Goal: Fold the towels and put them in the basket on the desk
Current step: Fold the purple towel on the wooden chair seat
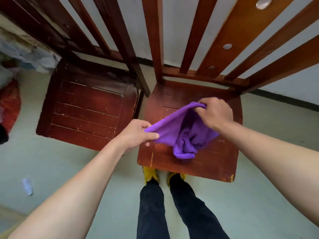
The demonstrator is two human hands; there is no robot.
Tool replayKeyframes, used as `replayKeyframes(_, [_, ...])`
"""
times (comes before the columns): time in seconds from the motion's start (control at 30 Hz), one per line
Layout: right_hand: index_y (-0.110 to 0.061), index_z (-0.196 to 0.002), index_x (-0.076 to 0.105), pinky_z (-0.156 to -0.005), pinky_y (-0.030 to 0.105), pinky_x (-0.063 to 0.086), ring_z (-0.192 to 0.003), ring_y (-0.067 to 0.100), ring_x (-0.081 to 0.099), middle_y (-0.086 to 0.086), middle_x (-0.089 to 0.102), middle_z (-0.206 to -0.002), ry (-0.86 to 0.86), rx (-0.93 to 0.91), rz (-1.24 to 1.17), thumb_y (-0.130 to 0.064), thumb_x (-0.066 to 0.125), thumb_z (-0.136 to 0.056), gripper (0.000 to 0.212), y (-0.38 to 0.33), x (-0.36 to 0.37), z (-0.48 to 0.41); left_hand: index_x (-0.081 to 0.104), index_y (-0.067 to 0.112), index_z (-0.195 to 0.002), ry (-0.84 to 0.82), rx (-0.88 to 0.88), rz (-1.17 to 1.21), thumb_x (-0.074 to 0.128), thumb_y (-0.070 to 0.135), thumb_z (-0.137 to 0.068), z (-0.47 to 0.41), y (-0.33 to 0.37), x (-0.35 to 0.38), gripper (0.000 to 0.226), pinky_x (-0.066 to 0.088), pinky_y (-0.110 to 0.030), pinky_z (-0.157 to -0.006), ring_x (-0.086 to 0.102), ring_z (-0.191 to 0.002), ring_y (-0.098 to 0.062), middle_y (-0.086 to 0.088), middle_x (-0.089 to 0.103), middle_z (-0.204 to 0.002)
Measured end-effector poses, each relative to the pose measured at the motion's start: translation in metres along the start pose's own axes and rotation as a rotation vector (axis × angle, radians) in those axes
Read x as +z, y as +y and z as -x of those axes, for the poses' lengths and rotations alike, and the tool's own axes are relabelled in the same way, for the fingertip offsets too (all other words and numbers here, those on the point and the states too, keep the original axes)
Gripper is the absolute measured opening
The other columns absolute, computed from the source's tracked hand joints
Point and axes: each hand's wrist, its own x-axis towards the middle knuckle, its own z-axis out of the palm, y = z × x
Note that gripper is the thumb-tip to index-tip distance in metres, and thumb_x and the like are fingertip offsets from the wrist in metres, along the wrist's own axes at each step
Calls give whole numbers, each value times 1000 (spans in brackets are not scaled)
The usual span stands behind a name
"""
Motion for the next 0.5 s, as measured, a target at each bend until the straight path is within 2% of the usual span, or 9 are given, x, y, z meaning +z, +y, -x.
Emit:
replayKeyframes(0.07, [-28, -93, 72, -72, 35, 42, -102, 36, 60, 9, 70, -101, -31, -56, 47, -42, 60, -85, 20, -15, -14, -4, 70, 9, -74, 9, -32, -6, 78, 23, -66, 13, -4, -25, 18, 43, -31, -72, 54, -66, -17, -7, 62, -67])
replayKeyframes(0.17, [-27, -89, 72, -68, 32, 37, -101, 33, 59, 6, 69, -98, -90, -186, 151, -48, 61, -84, 24, -38, -20, -1, 67, -4, -89, 119, -25, 197, 65, 15, -64, 30, -7, -61, 32, 49, -33, -84, 58, -82, -20, -11, 63, -83])
replayKeyframes(0.2, [-27, -88, 71, -68, 32, 38, -102, 31, 57, 5, 68, -97, -107, -223, 165, -52, 61, -83, 27, -45, -19, 0, 63, -6, -84, 159, -29, 267, 61, 14, -63, 34, -9, -72, 28, 49, -32, -82, 58, -81, -21, -12, 60, -81])
replayKeyframes(0.27, [-28, -90, 70, -72, 34, 43, -106, 28, 51, 4, 66, -97, -147, -281, 168, -57, 60, -82, 32, -62, -12, 2, 51, 8, -69, 232, -23, 380, 56, 11, -66, 40, -10, -91, 7, 47, -28, -72, 53, -69, -19, -9, 49, -71])
replayKeyframes(0.37, [-25, -90, 69, -82, 38, 47, -111, 27, 47, 3, 65, -100, -180, -355, 172, -55, 59, -83, 32, -95, 1, 1, 40, 18, -63, 436, -28, 397, 51, 1, -80, 40, -22, -124, 26, 42, -29, -61, 41, -60, -16, -5, 38, -66])
replayKeyframes(0.43, [-22, -71, 57, -74, 36, 42, -105, 29, 52, 2, 62, -85, -198, -341, 155, -51, 59, -85, 33, -116, 10, -2, 41, 20, -60, 569, -33, 379, 51, 4, -81, 33, -31, -149, 28, 40, -29, -58, 38, -61, -17, -4, 37, -65])
replayKeyframes(0.5, [-21, -63, 42, -65, 34, 35, -91, 33, 57, -1, 51, -70, -208, -282, 123, -49, 59, -88, 41, -131, 17, -9, 46, 19, -61, 675, -52, 374, 53, 11, -81, 19, -40, -174, 23, 38, -31, -56, 40, -65, -20, -5, 42, -65])
